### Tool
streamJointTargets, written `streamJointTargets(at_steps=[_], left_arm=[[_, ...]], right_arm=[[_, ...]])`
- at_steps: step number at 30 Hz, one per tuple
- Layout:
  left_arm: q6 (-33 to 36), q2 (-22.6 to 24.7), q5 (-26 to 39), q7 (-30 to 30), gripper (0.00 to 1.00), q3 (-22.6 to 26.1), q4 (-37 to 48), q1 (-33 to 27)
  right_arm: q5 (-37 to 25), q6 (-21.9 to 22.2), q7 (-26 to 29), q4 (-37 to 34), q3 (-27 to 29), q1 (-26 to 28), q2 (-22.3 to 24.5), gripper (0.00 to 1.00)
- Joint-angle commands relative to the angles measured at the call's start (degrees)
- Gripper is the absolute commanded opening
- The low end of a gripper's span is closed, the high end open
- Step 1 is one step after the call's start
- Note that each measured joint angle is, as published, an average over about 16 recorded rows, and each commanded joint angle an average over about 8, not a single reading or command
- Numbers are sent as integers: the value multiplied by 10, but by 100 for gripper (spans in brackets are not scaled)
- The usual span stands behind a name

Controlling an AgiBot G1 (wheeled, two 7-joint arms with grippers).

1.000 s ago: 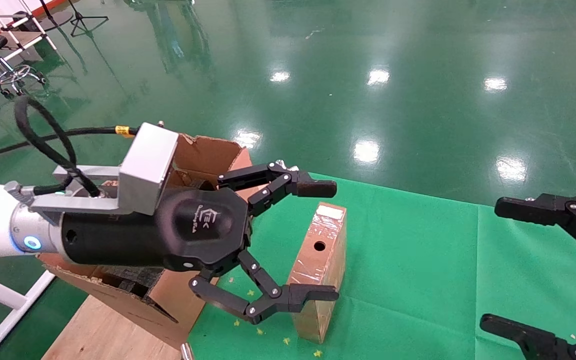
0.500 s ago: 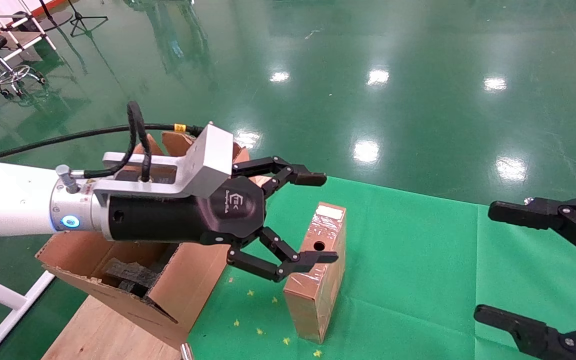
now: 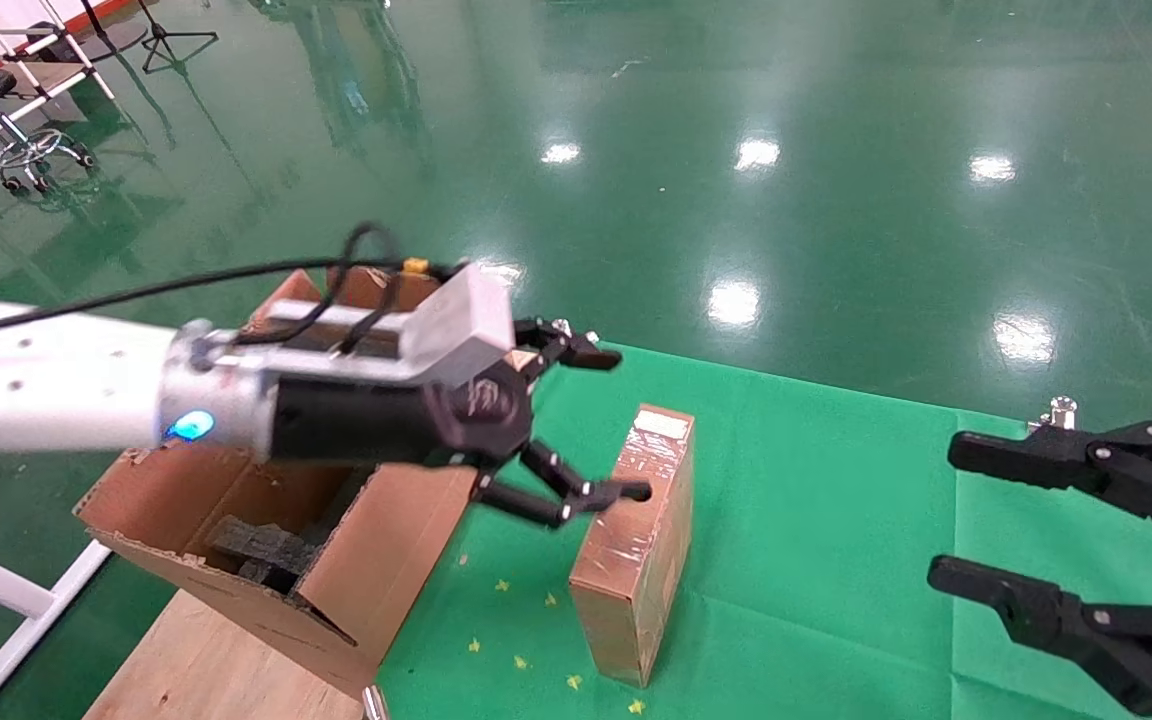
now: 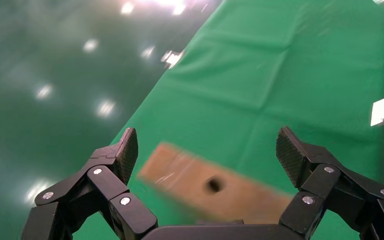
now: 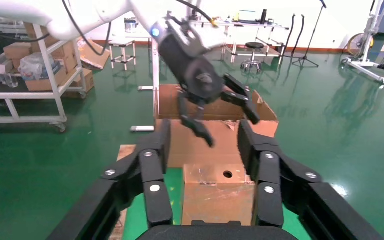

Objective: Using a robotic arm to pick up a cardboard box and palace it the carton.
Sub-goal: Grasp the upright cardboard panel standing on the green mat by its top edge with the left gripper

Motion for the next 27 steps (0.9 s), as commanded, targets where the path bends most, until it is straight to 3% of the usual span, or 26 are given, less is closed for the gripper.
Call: streamJointTargets(at_steps=[1, 10, 19, 23, 27], left_arm=[[-14, 11, 45, -23, 100, 17, -3, -20], [18, 75, 186, -240, 100, 83, 4, -145], [136, 156, 322, -530, 100, 173, 5, -266], [163, 185, 328, -637, 100, 216, 6, -294], [162, 195, 293, -696, 100, 246, 6, -304]], right_arm=[[0, 0, 0, 0, 0, 0, 0, 0], [0, 0, 0, 0, 0, 0, 0, 0], [0, 0, 0, 0, 0, 0, 0, 0], [0, 0, 0, 0, 0, 0, 0, 0], [0, 0, 0, 0, 0, 0, 0, 0]])
